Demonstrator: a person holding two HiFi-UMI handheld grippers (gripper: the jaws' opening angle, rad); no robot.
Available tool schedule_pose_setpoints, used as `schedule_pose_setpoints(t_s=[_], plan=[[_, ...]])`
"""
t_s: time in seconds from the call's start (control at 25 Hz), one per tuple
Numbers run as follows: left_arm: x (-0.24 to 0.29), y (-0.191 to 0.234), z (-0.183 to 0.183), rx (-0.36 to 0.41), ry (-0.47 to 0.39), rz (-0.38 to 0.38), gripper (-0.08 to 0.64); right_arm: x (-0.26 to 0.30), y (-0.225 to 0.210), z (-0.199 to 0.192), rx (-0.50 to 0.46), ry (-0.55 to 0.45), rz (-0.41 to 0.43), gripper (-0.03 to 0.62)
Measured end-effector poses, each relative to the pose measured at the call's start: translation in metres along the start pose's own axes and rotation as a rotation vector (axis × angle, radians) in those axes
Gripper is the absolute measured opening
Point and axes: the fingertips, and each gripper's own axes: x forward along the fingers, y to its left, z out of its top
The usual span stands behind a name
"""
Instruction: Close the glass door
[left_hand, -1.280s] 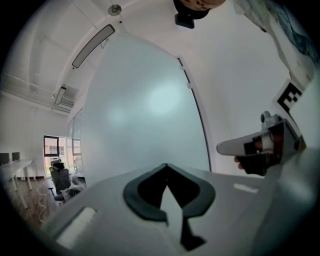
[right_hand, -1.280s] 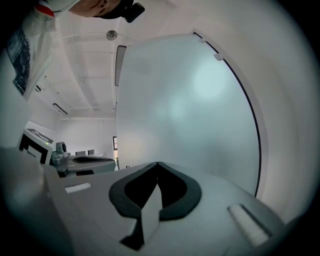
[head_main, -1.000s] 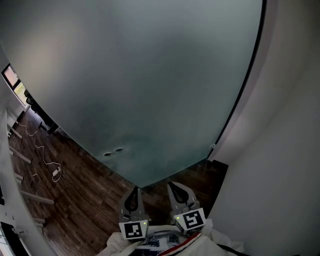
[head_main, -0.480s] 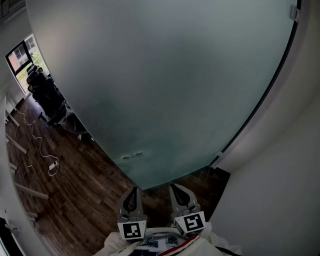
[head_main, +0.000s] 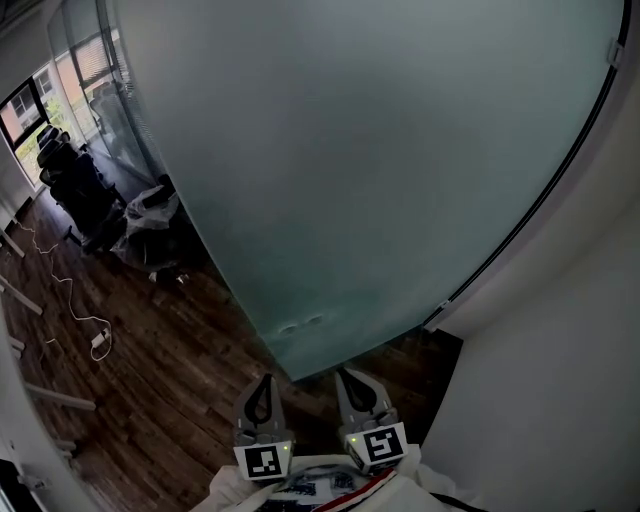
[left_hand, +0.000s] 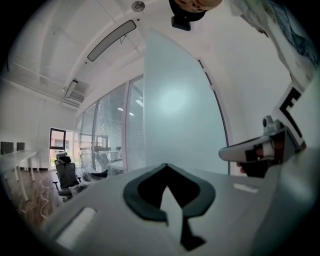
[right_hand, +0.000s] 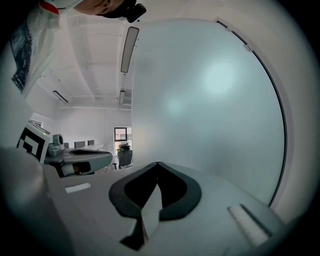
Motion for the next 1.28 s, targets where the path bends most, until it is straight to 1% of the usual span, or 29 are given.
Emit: schedule_pose_setpoints(t_s=[0.16, 0.32, 0.48, 0.6, 0.72, 0.88, 1.04, 1.28], plan=[[-0.004, 0.028, -0.010, -0.025, 0.011, -0.022, 0.003, 0.014, 0.017, -0.012, 0.005, 0.028, -0.047, 0.005], [-0.007, 0.047, -0.025, -0.039, 0.040, -0.044, 0.003, 0.019, 0.018, -0.035, -0.001, 0.058, -0.116, 0.005], [-0.007, 0.059, -0.039, -0.066, 0.062, -0.062, 0.003, 0.024, 0.027, -0.041, 0.008, 0.084, -0.136, 0.005], [-0.003, 0.058, -0.042, -0.075, 0.068, -0.084, 0.003, 0.025, 0.026, -0.042, 0.001, 0.100, -0.159, 0.005], [0.002, 0.057, -0.044, -0.090, 0.078, -0.098, 0.003, 0.029, 0.023, -0.041, -0.004, 0.115, -0.167, 0.006], [0.012, 0.059, -0.042, -0.078, 0.086, -0.108, 0.003, 0.040, 0.017, -0.041, 0.007, 0.118, -0.167, 0.006], [0.025, 0.066, -0.036, -0.057, 0.091, -0.094, 0.003, 0.057, 0.013, -0.036, 0.013, 0.117, -0.142, 0.006], [0.043, 0.075, -0.027, -0.011, 0.085, -0.065, 0.003, 0.076, -0.001, -0.047, 0.046, 0.131, -0.127, 0.006]])
